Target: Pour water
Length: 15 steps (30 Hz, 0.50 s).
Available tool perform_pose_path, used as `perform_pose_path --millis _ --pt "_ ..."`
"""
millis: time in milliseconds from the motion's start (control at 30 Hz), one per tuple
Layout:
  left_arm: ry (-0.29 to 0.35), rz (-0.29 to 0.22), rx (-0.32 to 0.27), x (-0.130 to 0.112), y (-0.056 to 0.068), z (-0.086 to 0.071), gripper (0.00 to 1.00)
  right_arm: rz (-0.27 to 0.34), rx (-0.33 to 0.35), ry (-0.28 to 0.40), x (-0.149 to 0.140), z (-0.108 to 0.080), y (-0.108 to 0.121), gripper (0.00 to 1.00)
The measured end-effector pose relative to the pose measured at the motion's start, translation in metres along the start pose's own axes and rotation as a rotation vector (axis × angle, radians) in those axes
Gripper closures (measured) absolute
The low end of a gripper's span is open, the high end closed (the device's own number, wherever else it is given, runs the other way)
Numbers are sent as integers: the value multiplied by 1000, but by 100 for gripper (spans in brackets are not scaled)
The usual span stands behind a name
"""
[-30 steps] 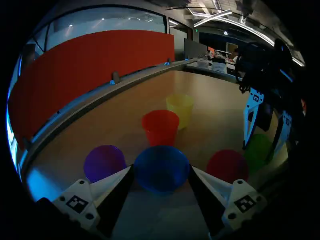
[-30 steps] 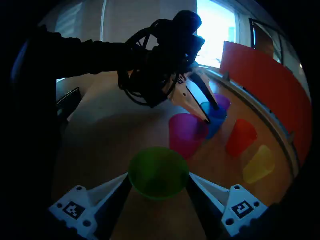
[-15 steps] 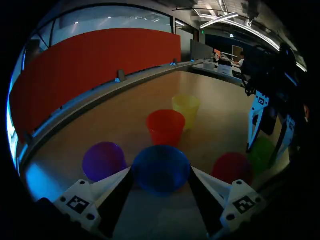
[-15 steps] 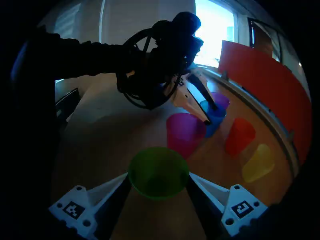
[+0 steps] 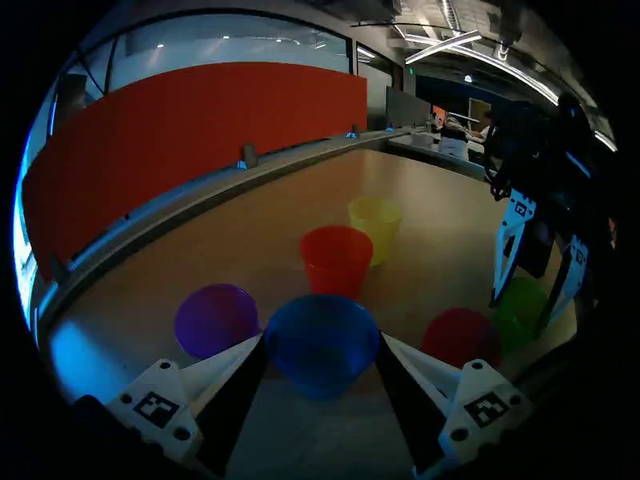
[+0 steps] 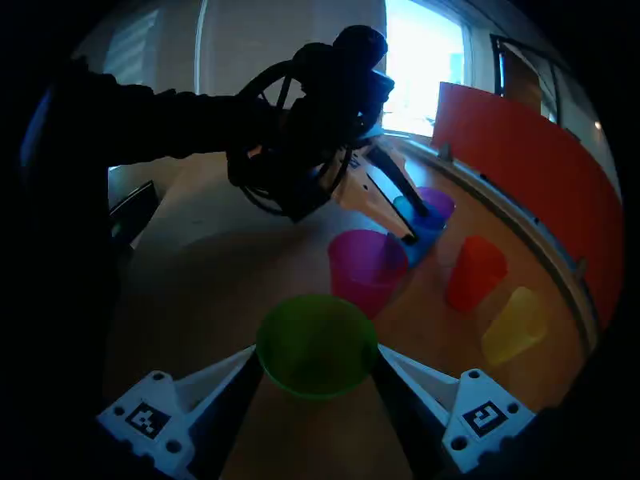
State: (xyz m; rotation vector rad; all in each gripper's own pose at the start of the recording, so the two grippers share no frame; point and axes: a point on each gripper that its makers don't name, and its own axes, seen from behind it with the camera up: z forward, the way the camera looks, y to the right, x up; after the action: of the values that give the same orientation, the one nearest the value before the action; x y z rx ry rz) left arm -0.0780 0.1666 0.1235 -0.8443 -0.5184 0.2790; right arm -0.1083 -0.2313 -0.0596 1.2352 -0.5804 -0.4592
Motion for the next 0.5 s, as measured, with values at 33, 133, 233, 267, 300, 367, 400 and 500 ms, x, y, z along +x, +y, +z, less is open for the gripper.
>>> perform_pose_path --millis 33,133,233,267,300,367,400,500 --pt "4 0 3 2 0 -2 12 -1 -1 3 1 0 0 8" --pt "18 1 10 8 0 -7 12 -4 -6 14 4 -1 0 9" --pt "35 2 17 14 0 -13 12 -3 -15 27 8 -2 0 8" --pt "40 2 19 16 1 -16 12 -1 -18 31 9 -3 1 9" --pt "46 3 20 19 2 -18 12 0 -21 38 11 -3 1 9" --pt "58 4 23 24 3 -23 12 4 -28 53 15 -5 1 8" --pt "65 4 25 26 4 -25 12 5 -32 61 18 -6 1 8" --pt "86 5 31 35 7 -34 12 8 -47 86 25 -10 1 9"
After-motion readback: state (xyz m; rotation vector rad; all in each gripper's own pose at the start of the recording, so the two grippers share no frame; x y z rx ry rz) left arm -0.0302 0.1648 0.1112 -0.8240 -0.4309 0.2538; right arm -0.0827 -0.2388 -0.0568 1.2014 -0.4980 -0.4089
